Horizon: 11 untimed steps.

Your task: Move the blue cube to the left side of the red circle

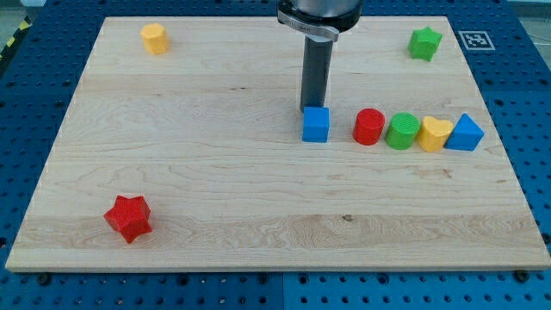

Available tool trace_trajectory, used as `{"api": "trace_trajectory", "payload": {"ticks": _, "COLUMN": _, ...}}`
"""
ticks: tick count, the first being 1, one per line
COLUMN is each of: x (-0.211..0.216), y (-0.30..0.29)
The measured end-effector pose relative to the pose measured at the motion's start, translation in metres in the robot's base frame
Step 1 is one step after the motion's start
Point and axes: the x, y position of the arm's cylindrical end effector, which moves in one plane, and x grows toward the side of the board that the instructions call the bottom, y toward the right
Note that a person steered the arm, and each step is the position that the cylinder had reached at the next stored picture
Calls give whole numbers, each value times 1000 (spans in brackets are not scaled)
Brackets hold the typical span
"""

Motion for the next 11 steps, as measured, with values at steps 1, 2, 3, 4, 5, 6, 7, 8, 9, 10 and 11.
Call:
{"api": "trace_trajectory", "payload": {"ticks": 1, "x": -6, "y": -37}}
{"api": "trace_trajectory", "payload": {"ticks": 2, "x": -5, "y": -66}}
{"api": "trace_trajectory", "payload": {"ticks": 3, "x": 10, "y": -50}}
{"api": "trace_trajectory", "payload": {"ticks": 4, "x": 22, "y": -20}}
{"api": "trace_trajectory", "payload": {"ticks": 5, "x": 31, "y": -6}}
{"api": "trace_trajectory", "payload": {"ticks": 6, "x": 36, "y": -17}}
{"api": "trace_trajectory", "payload": {"ticks": 7, "x": 54, "y": -18}}
{"api": "trace_trajectory", "payload": {"ticks": 8, "x": 59, "y": 0}}
{"api": "trace_trajectory", "payload": {"ticks": 9, "x": 59, "y": 14}}
{"api": "trace_trajectory", "payload": {"ticks": 10, "x": 63, "y": 4}}
{"api": "trace_trajectory", "payload": {"ticks": 11, "x": 63, "y": -47}}
